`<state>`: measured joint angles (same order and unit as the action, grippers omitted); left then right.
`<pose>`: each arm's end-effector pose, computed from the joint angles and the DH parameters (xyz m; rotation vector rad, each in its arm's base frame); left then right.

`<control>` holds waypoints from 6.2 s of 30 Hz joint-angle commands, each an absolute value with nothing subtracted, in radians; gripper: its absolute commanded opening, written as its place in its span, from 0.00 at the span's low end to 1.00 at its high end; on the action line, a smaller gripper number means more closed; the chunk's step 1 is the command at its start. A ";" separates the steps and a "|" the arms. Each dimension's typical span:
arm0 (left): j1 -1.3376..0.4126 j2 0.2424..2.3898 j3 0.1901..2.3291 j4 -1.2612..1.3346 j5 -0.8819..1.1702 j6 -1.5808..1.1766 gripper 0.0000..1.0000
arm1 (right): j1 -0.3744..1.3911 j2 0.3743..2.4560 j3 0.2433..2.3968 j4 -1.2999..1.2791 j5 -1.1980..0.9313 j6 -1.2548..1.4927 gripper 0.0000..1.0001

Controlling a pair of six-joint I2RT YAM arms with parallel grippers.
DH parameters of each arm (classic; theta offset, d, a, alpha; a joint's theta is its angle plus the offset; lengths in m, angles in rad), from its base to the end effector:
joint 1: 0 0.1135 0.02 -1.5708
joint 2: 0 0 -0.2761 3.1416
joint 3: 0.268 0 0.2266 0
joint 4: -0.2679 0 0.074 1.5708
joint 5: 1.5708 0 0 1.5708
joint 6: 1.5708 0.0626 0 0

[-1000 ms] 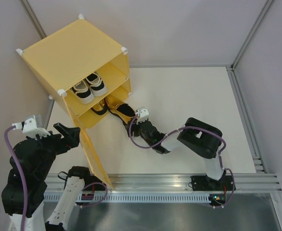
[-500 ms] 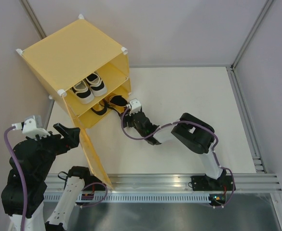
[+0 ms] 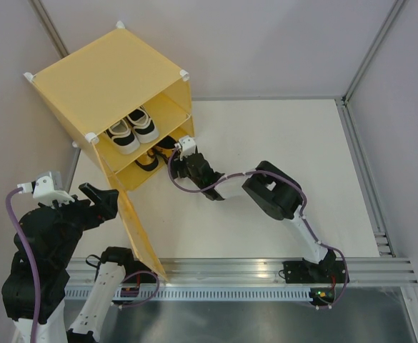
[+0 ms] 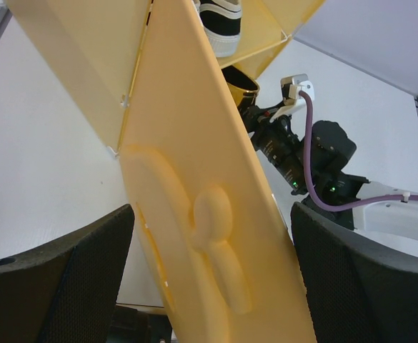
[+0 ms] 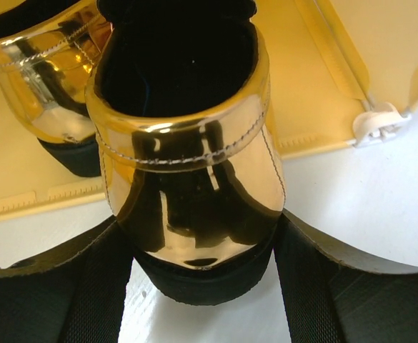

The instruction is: Place and organize the shoes in the shoe cabinet

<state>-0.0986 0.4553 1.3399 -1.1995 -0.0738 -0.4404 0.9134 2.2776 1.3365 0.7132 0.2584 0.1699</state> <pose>-0.0057 0.0052 0.3997 -0.3723 1.8588 -0.2989 0.3228 0.3920 0.1518 -0.4845 1.7583 0.5413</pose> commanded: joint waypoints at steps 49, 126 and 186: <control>-0.098 0.439 1.348 -1.270 -0.106 -0.400 0.92 | 0.865 2.301 1.497 0.585 0.040 0.203 0.50; -0.098 0.451 1.364 -1.272 -0.112 -0.405 0.92 | 0.810 2.408 1.707 0.433 0.015 0.236 0.43; -0.098 0.646 1.419 -1.020 0.182 -0.538 0.92 | 0.810 1.046 0.920 -0.113 0.172 0.098 0.98</control>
<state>-0.0986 0.5949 1.4292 -1.1172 0.0906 -0.4839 0.8116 1.1130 0.9314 -0.0391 0.1455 0.1078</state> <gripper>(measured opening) 0.923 0.976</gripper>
